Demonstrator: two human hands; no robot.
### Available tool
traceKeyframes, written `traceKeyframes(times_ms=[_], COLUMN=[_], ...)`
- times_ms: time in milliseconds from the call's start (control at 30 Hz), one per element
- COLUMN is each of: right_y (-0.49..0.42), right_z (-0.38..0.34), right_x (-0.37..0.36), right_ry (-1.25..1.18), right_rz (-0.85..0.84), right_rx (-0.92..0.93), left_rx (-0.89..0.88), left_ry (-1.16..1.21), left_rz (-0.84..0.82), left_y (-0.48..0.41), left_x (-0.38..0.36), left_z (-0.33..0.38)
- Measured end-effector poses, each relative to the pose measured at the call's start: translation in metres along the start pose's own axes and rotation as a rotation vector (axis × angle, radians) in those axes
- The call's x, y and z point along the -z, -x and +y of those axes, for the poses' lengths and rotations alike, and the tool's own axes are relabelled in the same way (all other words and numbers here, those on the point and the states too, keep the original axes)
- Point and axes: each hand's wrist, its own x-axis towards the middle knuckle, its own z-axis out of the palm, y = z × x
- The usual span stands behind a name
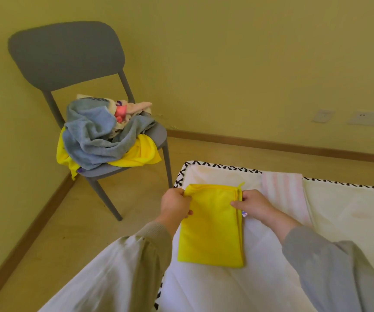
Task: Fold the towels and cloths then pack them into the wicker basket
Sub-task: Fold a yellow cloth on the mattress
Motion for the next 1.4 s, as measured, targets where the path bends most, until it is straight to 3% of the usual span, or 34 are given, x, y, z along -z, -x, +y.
traceKeyframes(times_ms=[133, 467, 767, 933, 1100, 1267, 1333, 1400], right_y=[-0.01, -0.002, -0.003, -0.004, 0.004, 0.014, 0.017, 0.018], right_z=[0.0, -0.003, 0.001, -0.008, -0.006, 0.005, 0.01, 0.016], right_x=[0.002, 0.006, -0.01, -0.007, -0.013, -0.019, -0.022, -0.026], right_ry=[0.015, -0.507, -0.321, -0.23, -0.078, -0.092, 0.065, 0.282], right_rz=[-0.113, -0.363, -0.23, -0.11, -0.004, 0.074, 0.134, 0.269], right_rx=[-0.137, -0.327, -0.115, 0.096, 0.175, 0.257, 0.325, 0.506], left_rx=[0.122, 0.281, 0.136, -0.03, -0.094, -0.419, -0.648, -0.821], left_ry=[0.144, 0.26, 0.223, 0.242, 0.174, -0.217, -0.488, -0.653], left_rz=[-0.106, -0.315, -0.231, -0.122, -0.129, -0.106, -0.012, 0.054], left_y=[-0.011, -0.019, -0.027, -0.031, -0.025, -0.01, -0.006, -0.005], left_x=[0.001, 0.009, 0.009, 0.016, 0.02, 0.026, 0.028, 0.03], left_z=[0.004, -0.002, -0.018, -0.014, -0.024, -0.034, -0.039, -0.044])
